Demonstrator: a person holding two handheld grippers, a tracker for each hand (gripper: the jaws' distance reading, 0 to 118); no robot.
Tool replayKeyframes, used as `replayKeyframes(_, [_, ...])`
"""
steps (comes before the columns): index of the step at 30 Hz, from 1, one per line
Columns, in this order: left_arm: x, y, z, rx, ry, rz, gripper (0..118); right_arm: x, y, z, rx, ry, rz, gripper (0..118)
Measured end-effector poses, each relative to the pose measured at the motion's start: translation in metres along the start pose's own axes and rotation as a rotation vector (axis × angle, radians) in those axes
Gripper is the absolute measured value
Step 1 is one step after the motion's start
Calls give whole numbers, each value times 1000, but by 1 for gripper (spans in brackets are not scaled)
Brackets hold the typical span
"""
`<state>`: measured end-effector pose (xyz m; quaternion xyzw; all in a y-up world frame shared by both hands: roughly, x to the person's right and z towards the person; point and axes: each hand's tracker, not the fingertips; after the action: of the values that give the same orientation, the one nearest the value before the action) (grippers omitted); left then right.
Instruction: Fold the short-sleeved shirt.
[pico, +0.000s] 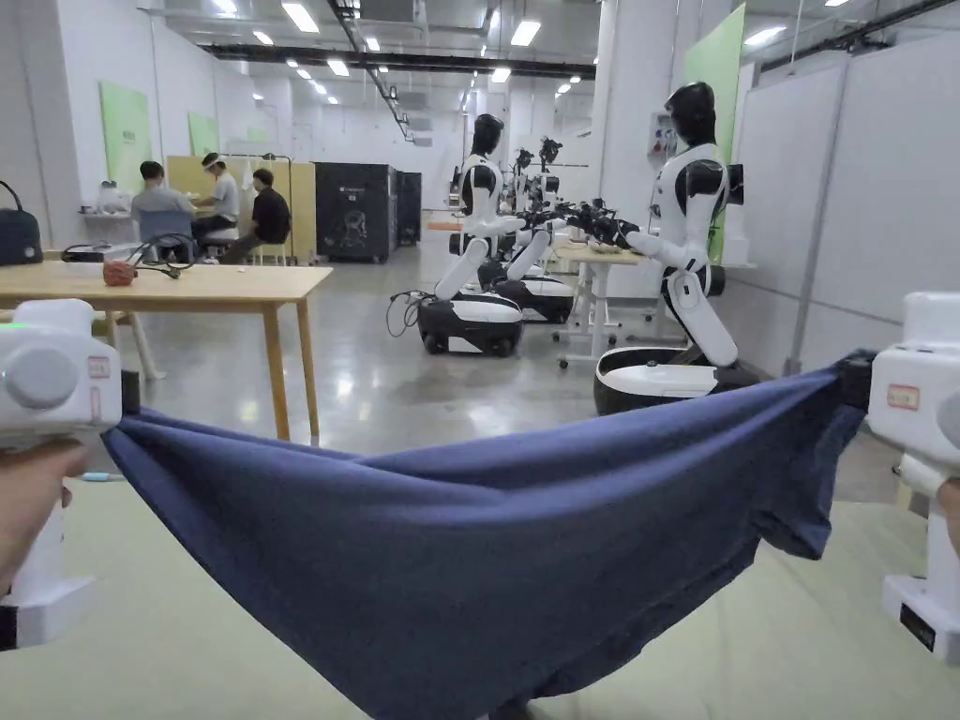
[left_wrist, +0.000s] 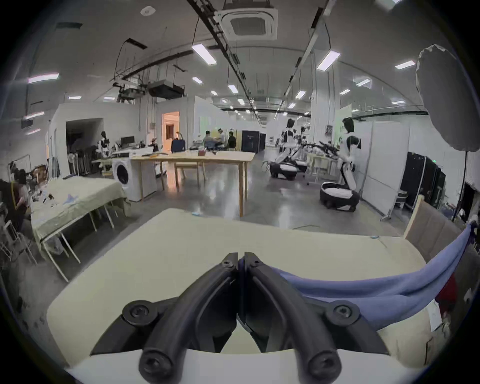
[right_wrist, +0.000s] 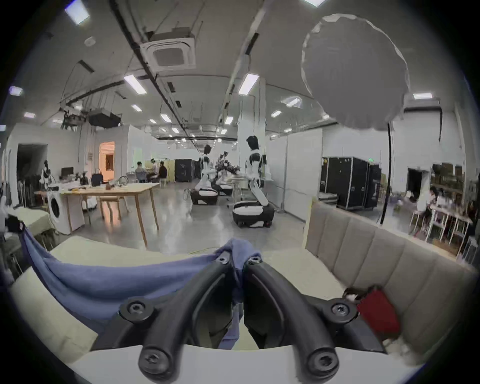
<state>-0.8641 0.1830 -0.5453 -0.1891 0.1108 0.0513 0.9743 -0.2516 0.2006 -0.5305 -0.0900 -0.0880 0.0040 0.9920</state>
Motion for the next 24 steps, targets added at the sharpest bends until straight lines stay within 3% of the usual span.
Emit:
replayKeyframes(5, [-2, -38, 5, -41, -23, 9, 0, 11, -49, 4, -35, -4, -11, 7])
replayKeyframes(10, [-25, -83, 64, -81, -120, 20, 0, 43, -91, 69, -58, 41, -25, 7])
replayKeyframes(15, [-53, -170, 127, -169, -142, -67, 0, 65, -162, 149, -139, 69, 38, 7])
replayKeyframes(20, [-82, -292, 165, -373, -148, 25, 0, 69, -286, 209, -374, 81, 198, 7])
replayKeyframes(24, [-84, -337, 175, -444, -110, -10, 0, 78, -346, 226, -489, 51, 132, 7])
